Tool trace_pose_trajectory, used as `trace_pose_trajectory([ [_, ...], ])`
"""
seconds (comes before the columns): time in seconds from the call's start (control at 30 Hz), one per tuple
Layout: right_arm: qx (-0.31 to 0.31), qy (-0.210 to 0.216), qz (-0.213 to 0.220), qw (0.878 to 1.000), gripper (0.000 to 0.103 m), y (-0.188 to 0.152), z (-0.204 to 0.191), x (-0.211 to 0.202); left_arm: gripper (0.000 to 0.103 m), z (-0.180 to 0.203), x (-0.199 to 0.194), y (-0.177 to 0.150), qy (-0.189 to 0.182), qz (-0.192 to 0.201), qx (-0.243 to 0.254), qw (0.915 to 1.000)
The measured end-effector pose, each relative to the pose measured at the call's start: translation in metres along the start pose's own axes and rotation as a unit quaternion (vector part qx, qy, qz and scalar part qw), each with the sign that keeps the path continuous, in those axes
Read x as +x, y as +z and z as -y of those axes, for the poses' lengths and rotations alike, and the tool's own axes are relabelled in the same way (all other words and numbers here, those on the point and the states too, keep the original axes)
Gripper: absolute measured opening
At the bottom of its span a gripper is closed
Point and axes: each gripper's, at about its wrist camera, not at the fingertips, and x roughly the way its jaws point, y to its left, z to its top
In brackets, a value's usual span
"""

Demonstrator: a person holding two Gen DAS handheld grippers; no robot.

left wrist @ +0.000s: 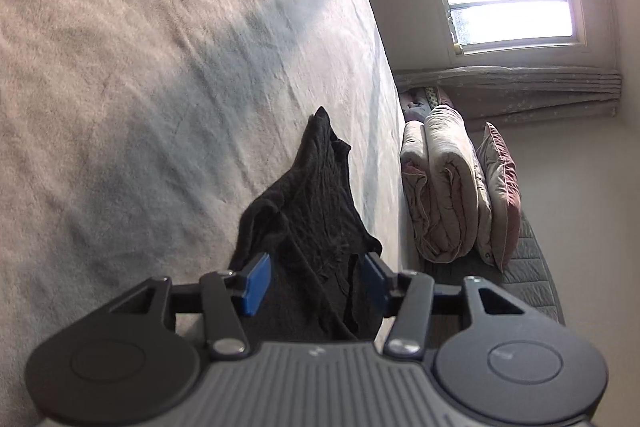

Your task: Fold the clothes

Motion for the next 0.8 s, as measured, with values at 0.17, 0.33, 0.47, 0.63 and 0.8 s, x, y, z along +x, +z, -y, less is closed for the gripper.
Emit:
trace_pose_trajectory([
  [0.17, 0.012, 0.006, -0.019, 1.0, 0.046, -0.009, -0.004, -0.019, 0.053, 0.027, -0.011, -0.011, 0.11, -0.013, 0.075, 0.991],
  [0.33, 0.08, 0.025, -0.048, 0.995, 0.055, -0.026, 0.001, -0.036, 0.053, 0.021, -0.024, -0.02, 0.167, -0.039, 0.053, 0.9837],
  [0.47, 0.164, 0.056, -0.053, 0.983, 0.055, -0.045, 0.013, -0.043, 0.053, -0.007, -0.03, -0.033, 0.095, -0.065, -0.043, 0.9924],
  [0.63, 0.233, 0.104, -0.05, 0.966, 0.055, -0.075, 0.021, -0.032, 0.048, -0.042, -0.023, -0.062, 0.038, -0.065, -0.128, 0.9889],
  [0.8, 0.27, 0.125, -0.017, 0.954, 0.055, -0.087, 0.021, -0.019, 0.041, -0.048, -0.024, -0.076, 0.012, 0.0, -0.144, 0.9895],
])
